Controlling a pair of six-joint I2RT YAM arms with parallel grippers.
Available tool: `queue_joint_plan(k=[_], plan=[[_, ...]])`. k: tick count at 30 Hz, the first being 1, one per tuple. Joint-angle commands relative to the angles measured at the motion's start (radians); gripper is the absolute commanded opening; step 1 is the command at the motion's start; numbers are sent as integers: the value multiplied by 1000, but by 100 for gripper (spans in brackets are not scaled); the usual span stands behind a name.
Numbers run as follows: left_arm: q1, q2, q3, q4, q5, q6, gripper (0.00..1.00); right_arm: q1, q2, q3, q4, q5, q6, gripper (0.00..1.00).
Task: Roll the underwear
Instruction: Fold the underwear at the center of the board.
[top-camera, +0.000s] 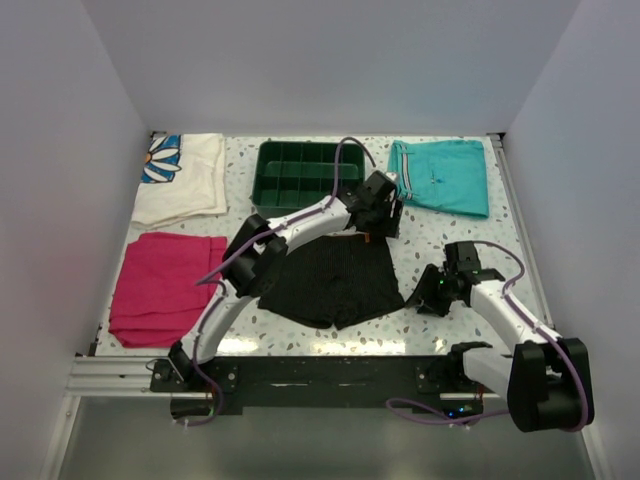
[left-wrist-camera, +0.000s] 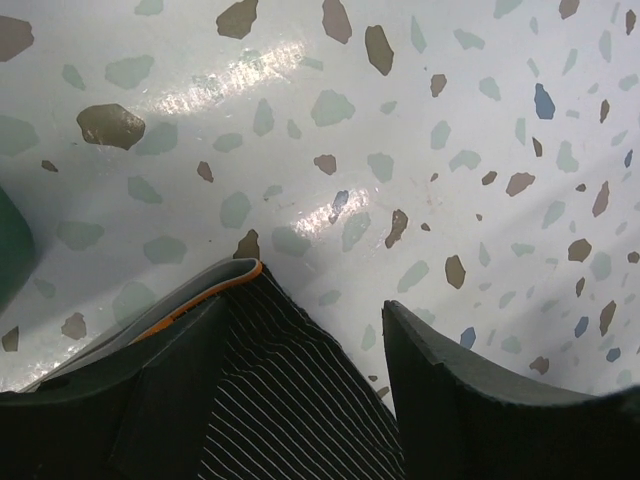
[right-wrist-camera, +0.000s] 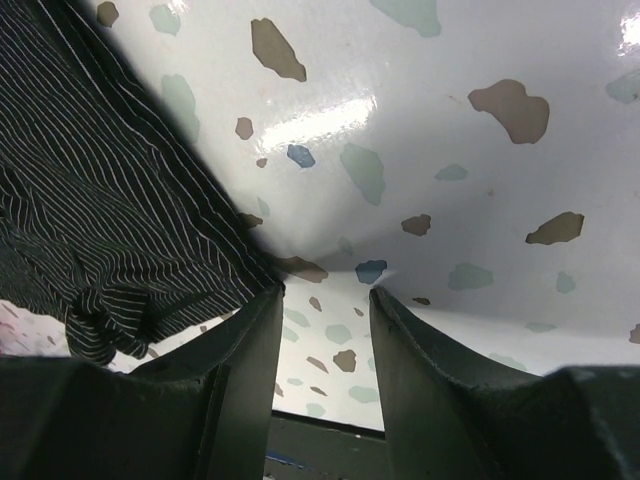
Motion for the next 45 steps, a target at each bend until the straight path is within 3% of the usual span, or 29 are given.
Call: queue_joint_plan(k=[1, 14, 26, 40, 45], plan=[[-1, 28, 61, -17, -22, -26, 66, -1, -11, 16, 20, -23, -10, 44], [5, 68, 119, -37, -25, -36, 66, -1, -131, 33, 46, -61, -7, 45], [6, 73, 116, -60, -30, -42, 58, 0, 24, -8, 236, -215, 3, 42], [8, 59, 121, -90, -28, -59, 61, 0, 70, -12, 209, -183, -35, 40], [6, 82, 136, -93, -12, -63, 53, 0, 73, -19, 204, -175, -46, 38]])
